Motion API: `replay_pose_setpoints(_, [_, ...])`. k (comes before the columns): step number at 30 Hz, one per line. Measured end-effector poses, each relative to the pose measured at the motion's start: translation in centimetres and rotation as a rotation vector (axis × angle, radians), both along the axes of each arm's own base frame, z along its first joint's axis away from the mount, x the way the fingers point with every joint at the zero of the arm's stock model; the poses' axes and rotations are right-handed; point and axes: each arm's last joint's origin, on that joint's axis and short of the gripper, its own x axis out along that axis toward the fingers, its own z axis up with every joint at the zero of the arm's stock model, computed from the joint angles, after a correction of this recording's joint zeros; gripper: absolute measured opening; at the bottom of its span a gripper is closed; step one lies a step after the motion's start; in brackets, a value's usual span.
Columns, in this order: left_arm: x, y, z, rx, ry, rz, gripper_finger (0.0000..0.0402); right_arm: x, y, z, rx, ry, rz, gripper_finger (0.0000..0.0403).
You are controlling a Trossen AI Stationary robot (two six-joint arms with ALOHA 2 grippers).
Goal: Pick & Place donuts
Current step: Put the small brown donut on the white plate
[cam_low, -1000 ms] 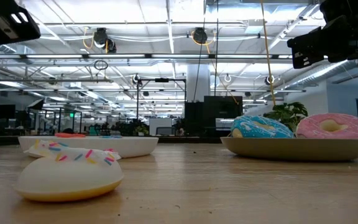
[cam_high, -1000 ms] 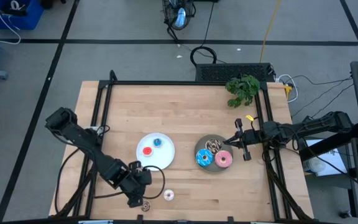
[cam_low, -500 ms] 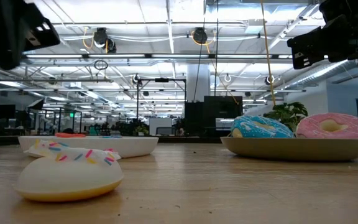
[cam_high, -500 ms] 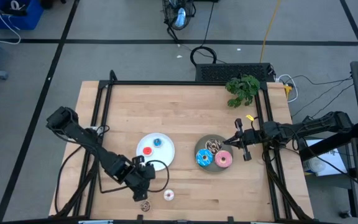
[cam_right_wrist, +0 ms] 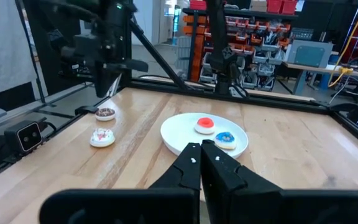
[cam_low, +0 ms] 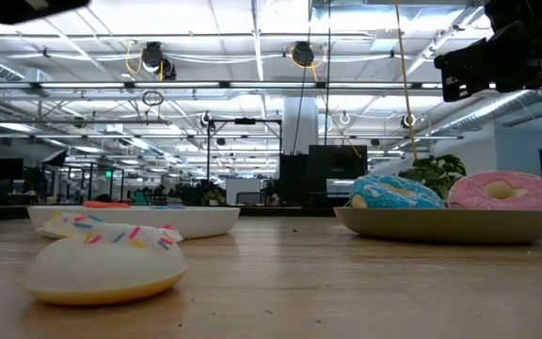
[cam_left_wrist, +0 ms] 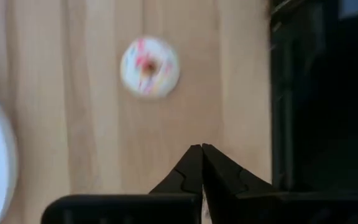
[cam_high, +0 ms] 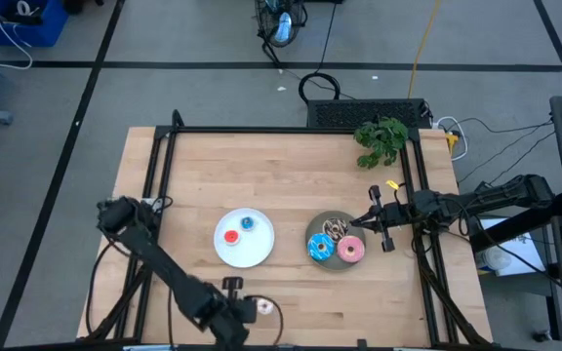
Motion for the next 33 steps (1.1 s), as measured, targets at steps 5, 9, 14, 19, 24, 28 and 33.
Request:
replay_pose_setpoints(5, [0.0, -1.8, -0.9, 0.056, 0.063, 0.025, 0.0036, 0.0, 0.0, 0.0, 0.0, 0.001, 0.002, 0.0])
replay_pose_setpoints(9, [-0.5, -2.3, -1.5, 0.043, 0.081, 0.045, 0.0066, 0.0, 0.0, 0.0, 0.0, 0.001, 0.002, 0.0])
replay_pose_setpoints(14, [-1.3, -2.4, -1.9, 0.085, 0.094, 0.108, 0.0126, 0.0, 0.0, 0.0, -0.012, -0.001, 0.003, 0.0])
replay_pose_setpoints(19, [-1.8, -3.0, -2.1, 0.101, 0.064, 0.117, 0.0206, 0.0, 0.1, 0.0, -0.03, -0.005, 0.02, 0.0])
replay_pose_setpoints(24, [-1.8, -3.1, -2.1, 0.096, 0.063, 0.114, 0.0279, 0.0, 0.1, 0.0, -0.046, -0.011, 0.034, 0.0])
replay_pose_setpoints(28, [-1.8, -3.1, -2.1, 0.094, 0.063, 0.115, 0.0312, 0.0, 0.1, 0.0, -0.046, -0.011, 0.033, 0.0])
replay_pose_setpoints(33, [-2.2, -3.0, -3.6, 0.049, 0.12, 0.114, 0.0327, 0.0, 0.1, 0.0, -0.047, -0.008, 0.033, 0.0])
